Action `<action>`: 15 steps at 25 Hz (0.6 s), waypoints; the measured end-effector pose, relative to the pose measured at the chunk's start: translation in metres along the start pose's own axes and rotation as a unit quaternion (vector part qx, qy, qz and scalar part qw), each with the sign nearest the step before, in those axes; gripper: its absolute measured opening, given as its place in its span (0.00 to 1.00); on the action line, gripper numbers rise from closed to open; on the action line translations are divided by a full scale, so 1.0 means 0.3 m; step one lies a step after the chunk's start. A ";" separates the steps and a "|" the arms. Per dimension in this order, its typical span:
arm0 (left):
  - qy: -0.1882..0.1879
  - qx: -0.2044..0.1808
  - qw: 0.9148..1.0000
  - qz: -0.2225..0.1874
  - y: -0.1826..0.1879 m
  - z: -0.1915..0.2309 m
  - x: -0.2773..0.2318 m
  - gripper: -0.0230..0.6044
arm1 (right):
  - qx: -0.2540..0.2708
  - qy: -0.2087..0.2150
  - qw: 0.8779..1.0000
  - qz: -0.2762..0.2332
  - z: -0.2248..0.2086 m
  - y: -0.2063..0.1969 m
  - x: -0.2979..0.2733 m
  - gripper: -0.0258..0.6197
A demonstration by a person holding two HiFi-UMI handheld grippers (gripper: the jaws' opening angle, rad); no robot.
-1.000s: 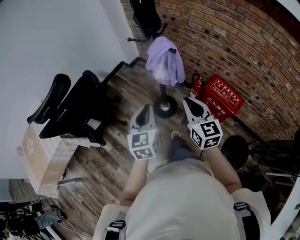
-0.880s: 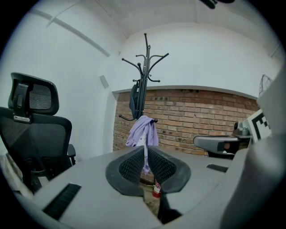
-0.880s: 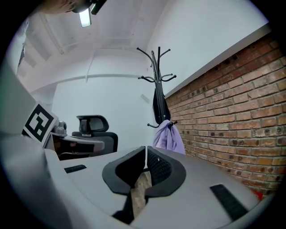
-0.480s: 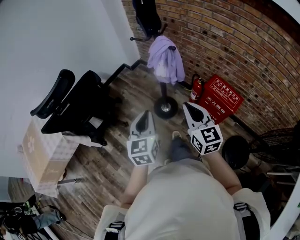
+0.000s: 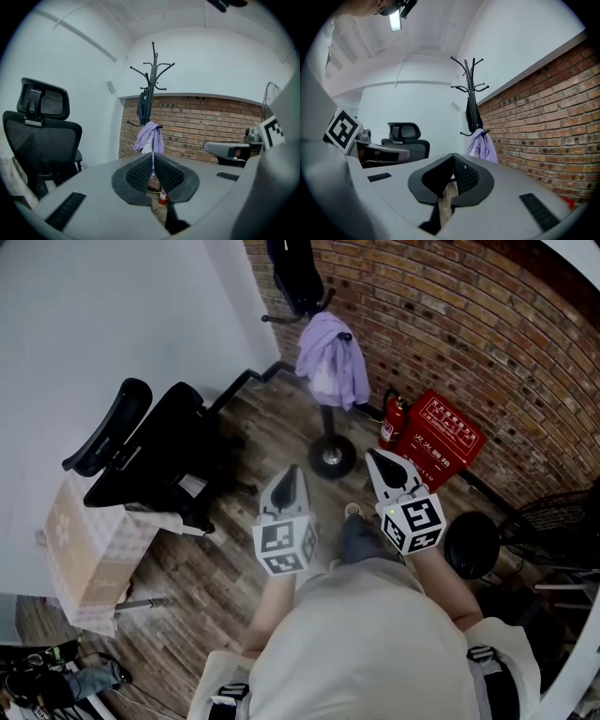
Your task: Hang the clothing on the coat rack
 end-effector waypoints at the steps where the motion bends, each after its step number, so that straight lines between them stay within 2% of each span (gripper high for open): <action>1: -0.001 0.000 1.000 0.000 0.000 -0.001 0.000 0.06 | 0.003 -0.002 1.000 -0.001 0.000 0.001 0.002 0.04; 7: -0.007 0.002 1.000 0.000 0.012 -0.006 -0.006 0.06 | 0.012 -0.012 1.000 -0.006 -0.001 0.008 0.001 0.04; 15: -0.007 0.002 1.000 0.002 0.017 -0.005 -0.016 0.06 | 0.006 -0.002 1.000 -0.009 -0.003 0.010 -0.008 0.04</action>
Point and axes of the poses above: the fingertips, and each gripper's own axes: x backward along the fingers, z to its left, y out of its top, the point moved 9 cm from there along x, backward along the fingers, and after that the axes turned 2 degrees about x, right-handed, at the moved point
